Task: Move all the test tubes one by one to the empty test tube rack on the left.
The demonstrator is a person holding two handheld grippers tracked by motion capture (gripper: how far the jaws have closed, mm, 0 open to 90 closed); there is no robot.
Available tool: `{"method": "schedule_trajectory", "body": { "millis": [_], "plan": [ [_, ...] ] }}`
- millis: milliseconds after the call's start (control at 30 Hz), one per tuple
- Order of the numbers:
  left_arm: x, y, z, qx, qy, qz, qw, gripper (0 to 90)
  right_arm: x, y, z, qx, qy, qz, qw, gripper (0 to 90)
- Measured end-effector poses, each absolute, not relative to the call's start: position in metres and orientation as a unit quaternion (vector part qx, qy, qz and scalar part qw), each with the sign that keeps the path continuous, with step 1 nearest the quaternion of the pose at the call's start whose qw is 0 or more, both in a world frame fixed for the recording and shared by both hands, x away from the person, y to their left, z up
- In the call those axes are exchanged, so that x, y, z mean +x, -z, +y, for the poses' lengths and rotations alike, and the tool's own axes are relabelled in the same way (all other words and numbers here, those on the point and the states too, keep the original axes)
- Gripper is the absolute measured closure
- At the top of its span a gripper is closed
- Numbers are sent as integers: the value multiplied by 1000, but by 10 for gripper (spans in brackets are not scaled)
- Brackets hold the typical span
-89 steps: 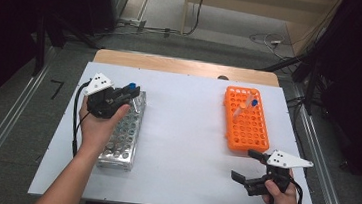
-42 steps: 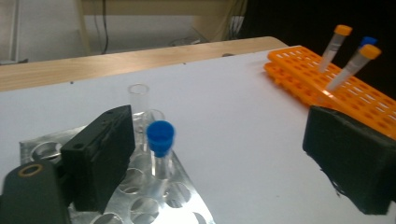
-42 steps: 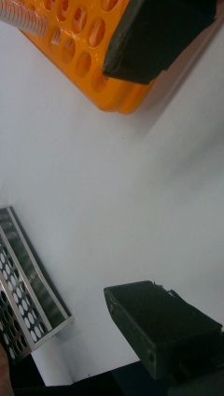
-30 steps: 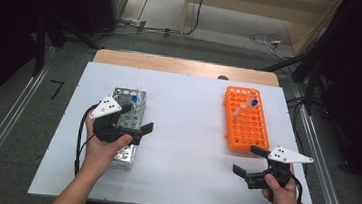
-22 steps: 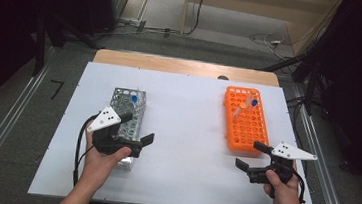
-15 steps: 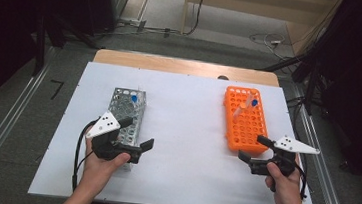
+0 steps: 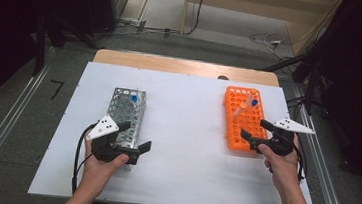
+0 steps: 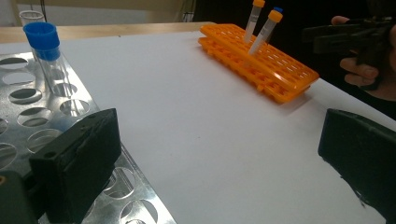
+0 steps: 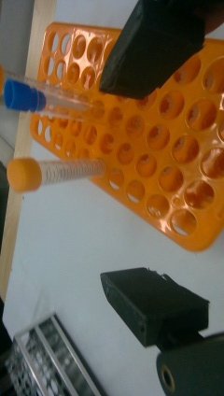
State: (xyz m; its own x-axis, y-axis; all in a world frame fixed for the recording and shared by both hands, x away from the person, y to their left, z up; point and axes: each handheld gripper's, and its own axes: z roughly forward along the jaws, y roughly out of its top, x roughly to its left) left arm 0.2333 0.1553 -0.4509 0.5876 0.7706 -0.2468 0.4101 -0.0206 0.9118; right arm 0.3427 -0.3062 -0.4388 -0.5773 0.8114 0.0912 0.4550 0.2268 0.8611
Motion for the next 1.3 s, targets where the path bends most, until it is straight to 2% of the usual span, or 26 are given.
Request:
{"method": "schedule_trajectory", "body": {
  "millis": [433, 1033, 1300],
  "plan": [
    [230, 451, 155, 695, -162, 426, 556, 0, 384, 449, -305, 471, -426, 738, 229, 325],
    [228, 450, 154, 696, -163, 426, 554, 0, 412, 458, -293, 491, -365, 764, 205, 705],
    [227, 449, 156, 695, -164, 428, 554, 0, 412, 458, -289, 484, -355, 766, 229, 752]
  ]
}}
